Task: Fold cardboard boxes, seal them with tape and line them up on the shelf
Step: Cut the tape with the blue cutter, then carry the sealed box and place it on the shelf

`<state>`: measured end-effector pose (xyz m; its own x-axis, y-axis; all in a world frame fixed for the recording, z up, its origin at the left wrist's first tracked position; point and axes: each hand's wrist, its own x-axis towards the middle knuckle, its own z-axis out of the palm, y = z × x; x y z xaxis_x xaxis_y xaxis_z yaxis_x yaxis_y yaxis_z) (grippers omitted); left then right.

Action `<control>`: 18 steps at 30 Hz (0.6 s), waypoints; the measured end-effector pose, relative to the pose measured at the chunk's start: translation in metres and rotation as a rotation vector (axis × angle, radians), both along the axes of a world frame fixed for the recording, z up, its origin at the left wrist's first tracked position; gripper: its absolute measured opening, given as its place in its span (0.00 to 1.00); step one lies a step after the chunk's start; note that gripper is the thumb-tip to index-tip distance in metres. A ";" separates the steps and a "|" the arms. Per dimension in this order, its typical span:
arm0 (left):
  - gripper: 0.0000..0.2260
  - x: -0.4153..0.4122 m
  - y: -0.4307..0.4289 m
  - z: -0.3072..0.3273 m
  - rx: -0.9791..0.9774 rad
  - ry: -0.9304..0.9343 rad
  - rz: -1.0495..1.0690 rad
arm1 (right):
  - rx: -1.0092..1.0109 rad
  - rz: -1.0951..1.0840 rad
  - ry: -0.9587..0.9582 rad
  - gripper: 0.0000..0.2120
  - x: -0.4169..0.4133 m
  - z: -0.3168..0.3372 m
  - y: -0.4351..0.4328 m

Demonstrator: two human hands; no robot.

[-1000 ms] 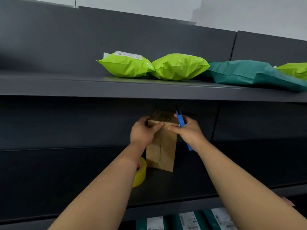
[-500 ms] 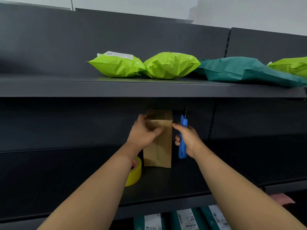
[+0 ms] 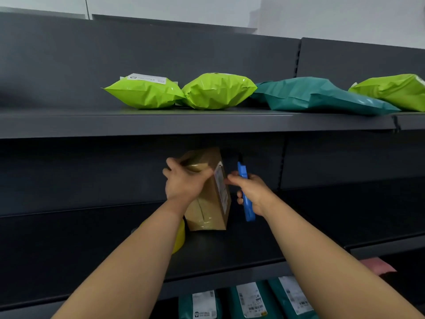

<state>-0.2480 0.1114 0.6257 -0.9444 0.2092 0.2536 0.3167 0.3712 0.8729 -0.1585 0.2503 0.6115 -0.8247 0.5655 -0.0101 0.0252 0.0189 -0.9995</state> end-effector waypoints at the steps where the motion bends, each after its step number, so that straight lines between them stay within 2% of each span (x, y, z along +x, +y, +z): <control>1: 0.40 -0.003 -0.006 0.000 0.066 -0.048 0.012 | 0.026 -0.016 -0.064 0.09 0.001 -0.002 0.003; 3: 0.40 -0.012 -0.019 -0.005 0.219 -0.141 0.028 | 0.080 -0.048 -0.208 0.14 0.001 -0.010 0.010; 8: 0.43 -0.016 -0.052 -0.021 0.490 -0.278 0.060 | 0.268 -0.082 -0.502 0.13 -0.003 -0.037 0.025; 13: 0.36 -0.013 -0.069 -0.031 0.697 -0.364 0.020 | 0.740 -0.089 -0.967 0.18 -0.009 -0.072 0.048; 15: 0.36 -0.009 -0.070 -0.034 0.747 -0.428 0.004 | 0.782 -0.102 -1.026 0.19 -0.011 -0.086 0.056; 18: 0.36 -0.001 -0.067 -0.040 0.826 -0.517 -0.013 | 0.747 -0.199 -0.968 0.19 -0.009 -0.095 0.063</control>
<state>-0.2494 0.0439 0.5861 -0.9794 0.1626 -0.1199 -0.1788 -0.4210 0.8893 -0.1677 0.3133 0.5162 -0.5565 0.8091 -0.1889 0.8150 0.4873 -0.3135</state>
